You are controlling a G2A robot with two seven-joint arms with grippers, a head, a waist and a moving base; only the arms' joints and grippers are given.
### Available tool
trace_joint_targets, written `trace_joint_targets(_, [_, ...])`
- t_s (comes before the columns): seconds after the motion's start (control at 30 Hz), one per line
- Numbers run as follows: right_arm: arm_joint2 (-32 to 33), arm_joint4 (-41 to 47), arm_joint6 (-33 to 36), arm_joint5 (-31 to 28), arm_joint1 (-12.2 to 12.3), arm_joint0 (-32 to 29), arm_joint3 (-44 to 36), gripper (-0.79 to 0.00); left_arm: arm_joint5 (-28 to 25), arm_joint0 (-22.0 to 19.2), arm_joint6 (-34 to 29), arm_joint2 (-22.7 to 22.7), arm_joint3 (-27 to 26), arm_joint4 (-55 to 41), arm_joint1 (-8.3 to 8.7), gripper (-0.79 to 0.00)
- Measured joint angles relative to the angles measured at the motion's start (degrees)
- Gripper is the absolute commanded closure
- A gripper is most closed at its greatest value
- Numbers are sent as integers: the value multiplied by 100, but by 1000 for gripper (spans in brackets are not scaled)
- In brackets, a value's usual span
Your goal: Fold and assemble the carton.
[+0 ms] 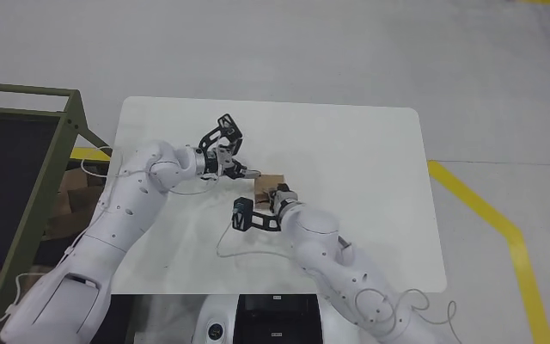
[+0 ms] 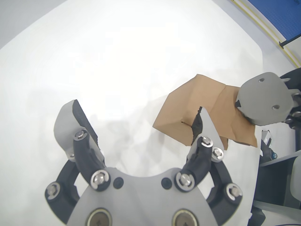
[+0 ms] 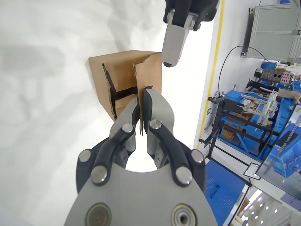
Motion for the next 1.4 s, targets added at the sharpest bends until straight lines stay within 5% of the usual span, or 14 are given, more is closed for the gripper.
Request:
trace_joint_targets(0.63, [-35, 19, 254, -414, -63, 36, 58, 0, -101, -142, -163, 256, 95, 198, -61, -785])
trace_joint_targets(0.67, [-25, 31, 265, -384, -67, 29, 52, -25, -93, -140, -154, 254, 94, 196, -61, -785])
trace_joint_targets(0.77, [7, 93, 241, -294, -79, 3, 19, -388, -70, -131, -124, 245, 84, 183, -62, -785])
trace_joint_targets(0.8, [18, 120, 224, -294, -80, -7, 4, -582, -66, -129, -119, 244, 83, 179, -62, -785])
trace_joint_targets(0.87, [45, 157, 197, -321, -78, -34, -45, -668, -52, -125, -112, 239, 82, 174, -62, -785])
trace_joint_targets(1.4, [281, 10, -186, -362, 40, -473, -570, -628, -30, -100, -69, 251, -5, 160, -71, -785])
